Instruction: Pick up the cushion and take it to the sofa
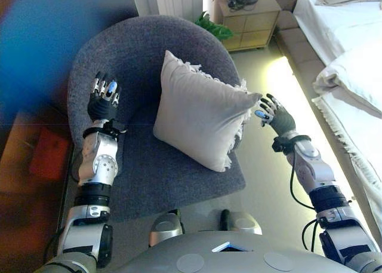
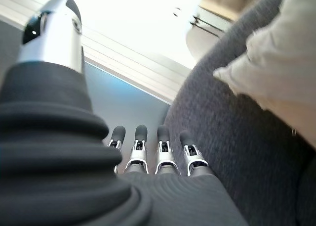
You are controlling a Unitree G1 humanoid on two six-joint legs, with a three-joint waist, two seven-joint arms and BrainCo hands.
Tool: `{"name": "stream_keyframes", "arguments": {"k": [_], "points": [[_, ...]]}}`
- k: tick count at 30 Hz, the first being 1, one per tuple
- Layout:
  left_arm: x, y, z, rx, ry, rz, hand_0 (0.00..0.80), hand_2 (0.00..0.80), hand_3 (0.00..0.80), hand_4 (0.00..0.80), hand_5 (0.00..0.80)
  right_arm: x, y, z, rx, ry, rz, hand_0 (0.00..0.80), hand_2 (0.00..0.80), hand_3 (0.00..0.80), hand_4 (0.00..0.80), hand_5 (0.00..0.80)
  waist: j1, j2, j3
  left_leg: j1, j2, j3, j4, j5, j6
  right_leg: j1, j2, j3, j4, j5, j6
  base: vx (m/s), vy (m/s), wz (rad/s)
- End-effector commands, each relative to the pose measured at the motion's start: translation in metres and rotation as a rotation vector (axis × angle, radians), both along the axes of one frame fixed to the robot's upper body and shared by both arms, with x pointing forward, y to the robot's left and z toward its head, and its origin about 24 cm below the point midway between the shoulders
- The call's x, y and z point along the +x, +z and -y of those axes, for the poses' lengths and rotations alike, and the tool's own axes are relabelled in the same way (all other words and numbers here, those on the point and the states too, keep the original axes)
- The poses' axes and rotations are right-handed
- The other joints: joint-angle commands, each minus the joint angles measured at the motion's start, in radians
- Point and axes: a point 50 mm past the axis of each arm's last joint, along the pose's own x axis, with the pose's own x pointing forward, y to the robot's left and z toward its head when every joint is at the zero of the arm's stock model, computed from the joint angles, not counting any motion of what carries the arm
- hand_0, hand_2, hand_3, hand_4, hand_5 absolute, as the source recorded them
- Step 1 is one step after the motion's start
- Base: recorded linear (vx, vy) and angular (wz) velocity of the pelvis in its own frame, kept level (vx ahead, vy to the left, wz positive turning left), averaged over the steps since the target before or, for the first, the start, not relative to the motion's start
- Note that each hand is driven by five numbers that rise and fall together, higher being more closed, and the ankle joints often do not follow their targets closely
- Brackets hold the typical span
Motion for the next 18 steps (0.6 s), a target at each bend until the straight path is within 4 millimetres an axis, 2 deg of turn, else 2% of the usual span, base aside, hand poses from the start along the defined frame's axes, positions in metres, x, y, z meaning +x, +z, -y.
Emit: {"name": "stream_keyframes", "arguments": {"k": [1, 5, 6, 9, 13, 16, 18], "points": [[-0.009, 0.010, 0.004, -0.037, -0.041, 0.086, 0.000, 0.000, 0.000, 0.000, 0.000, -0.003, 0.025, -0.016, 0.116, 0.019, 0.190, 0.000, 0.000, 0.000, 0.000, 0.000, 0.003, -0.048, -0.041, -0.012, 0.014, 0.023, 0.060, -0.017, -0.034, -0.002, -0.036, 0.026, -0.162, 0.156, 0.068, -0.091, 0.038, 0.00], [-0.028, -0.002, 0.012, -0.048, -0.073, 0.057, 0.000, 0.000, 0.000, 0.000, 0.000, -0.018, 0.014, -0.036, 0.319, 0.065, 0.157, 0.000, 0.000, 0.000, 0.000, 0.000, 0.001, -0.052, -0.030, -0.009, 0.014, 0.049, 0.072, -0.025, -0.027, -0.004, -0.035, 0.024, -0.158, 0.162, 0.066, -0.106, 0.034, -0.01], [-0.033, -0.005, 0.014, -0.031, -0.091, 0.052, 0.000, 0.000, 0.000, 0.000, 0.000, -0.023, 0.011, -0.038, 0.356, 0.064, 0.160, 0.000, 0.000, 0.000, 0.000, 0.000, -0.001, -0.053, -0.026, -0.005, 0.016, 0.071, 0.066, -0.023, -0.023, -0.003, -0.037, 0.011, -0.161, 0.165, 0.068, -0.100, 0.038, -0.02], [-0.044, -0.012, 0.017, 0.002, -0.110, 0.034, 0.000, 0.000, 0.000, 0.000, 0.000, -0.034, 0.003, -0.041, 0.423, 0.061, 0.141, 0.000, 0.000, 0.000, 0.000, 0.000, -0.005, -0.053, -0.019, -0.005, 0.012, 0.085, 0.059, -0.021, -0.015, -0.010, -0.036, 0.006, -0.156, 0.167, 0.068, -0.118, 0.047, 0.04], [-0.055, -0.022, 0.023, 0.006, -0.133, 0.003, 0.000, 0.000, 0.000, 0.000, 0.000, -0.042, -0.010, -0.042, 0.443, 0.012, 0.088, 0.000, 0.000, 0.000, 0.000, 0.000, 0.002, -0.046, -0.007, -0.006, -0.006, 0.073, 0.034, -0.016, -0.006, -0.016, -0.034, 0.001, -0.165, 0.175, 0.070, -0.123, 0.047, 0.03], [-0.060, -0.023, 0.027, 0.039, -0.150, 0.003, 0.000, 0.000, 0.000, 0.000, 0.000, -0.045, -0.011, -0.039, 0.339, 0.013, 0.107, 0.000, 0.000, 0.000, 0.000, 0.000, 0.008, -0.043, -0.001, -0.011, -0.019, 0.061, 0.022, -0.015, 0.001, -0.025, -0.033, -0.001, -0.167, 0.179, 0.070, -0.098, 0.029, 0.02], [-0.061, -0.023, 0.028, -0.011, -0.159, 0.007, 0.000, 0.000, 0.000, 0.000, 0.000, -0.046, -0.010, -0.038, 0.337, 0.027, 0.117, 0.000, 0.000, 0.000, 0.000, 0.000, 0.009, -0.040, 0.003, -0.015, -0.026, 0.057, 0.014, -0.011, 0.004, -0.031, -0.031, -0.001, -0.169, 0.184, 0.071, -0.080, 0.024, 0.05]]}}
